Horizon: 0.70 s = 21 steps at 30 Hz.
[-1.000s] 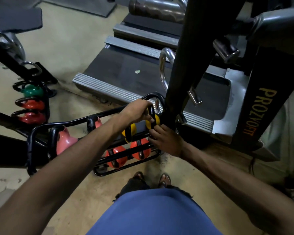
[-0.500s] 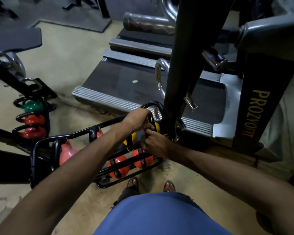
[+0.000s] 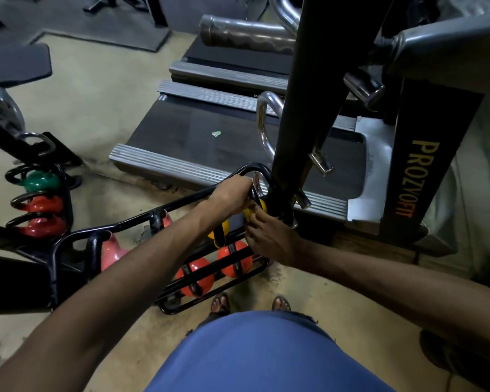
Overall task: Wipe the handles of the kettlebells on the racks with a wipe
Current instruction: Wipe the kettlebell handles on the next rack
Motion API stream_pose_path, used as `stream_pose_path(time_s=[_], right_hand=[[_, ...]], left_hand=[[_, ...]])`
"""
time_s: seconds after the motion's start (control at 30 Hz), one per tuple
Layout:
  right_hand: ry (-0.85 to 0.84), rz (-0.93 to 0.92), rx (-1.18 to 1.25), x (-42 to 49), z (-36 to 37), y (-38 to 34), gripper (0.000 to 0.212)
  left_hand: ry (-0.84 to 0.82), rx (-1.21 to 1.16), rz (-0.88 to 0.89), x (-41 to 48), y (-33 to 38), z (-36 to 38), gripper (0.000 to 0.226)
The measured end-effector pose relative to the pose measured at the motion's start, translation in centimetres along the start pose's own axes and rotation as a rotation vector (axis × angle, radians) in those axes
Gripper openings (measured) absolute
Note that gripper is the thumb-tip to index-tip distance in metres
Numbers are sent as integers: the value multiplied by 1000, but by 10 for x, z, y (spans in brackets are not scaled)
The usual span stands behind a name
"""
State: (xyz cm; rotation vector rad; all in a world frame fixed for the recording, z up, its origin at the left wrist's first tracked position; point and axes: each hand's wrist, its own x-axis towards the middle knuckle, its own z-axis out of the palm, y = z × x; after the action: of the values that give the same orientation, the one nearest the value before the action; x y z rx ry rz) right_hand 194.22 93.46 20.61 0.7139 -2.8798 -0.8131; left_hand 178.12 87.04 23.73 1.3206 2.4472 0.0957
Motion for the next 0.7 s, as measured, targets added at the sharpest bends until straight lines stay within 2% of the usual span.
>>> stream_pose_path(time_s=[0.1,0.23,0.3,0.33,0.43,0.53,0.63,0.7], right_hand=[[186,224,305,-16,6,3,31],[343,942,1009,-17,16,-21,8],[344,1201,1271,-3,19,-20,18],[300,1267,1388,5,18,-12,24],[125,1250,1618,19,24,18,34],[27,1205,1631,18,41,29,40],[123,1278,1473,6,23,14,22],[280,1196,1280,-3,12,-4,10]], left_hand=[[11,-5,0,-3,0,1,28],[-8,-49,-3,-7,3,-1,41],[0,-34,-16,-6,5,0,43],[2,-35,-22,-6,5,0,43],[-12,-47,-27,-5,6,2,41],[-12,-30,-10,-3,6,1,42],[-2,-36,-14,-2,-1,2,44],[26,-76,7,-3,-6,6,42]])
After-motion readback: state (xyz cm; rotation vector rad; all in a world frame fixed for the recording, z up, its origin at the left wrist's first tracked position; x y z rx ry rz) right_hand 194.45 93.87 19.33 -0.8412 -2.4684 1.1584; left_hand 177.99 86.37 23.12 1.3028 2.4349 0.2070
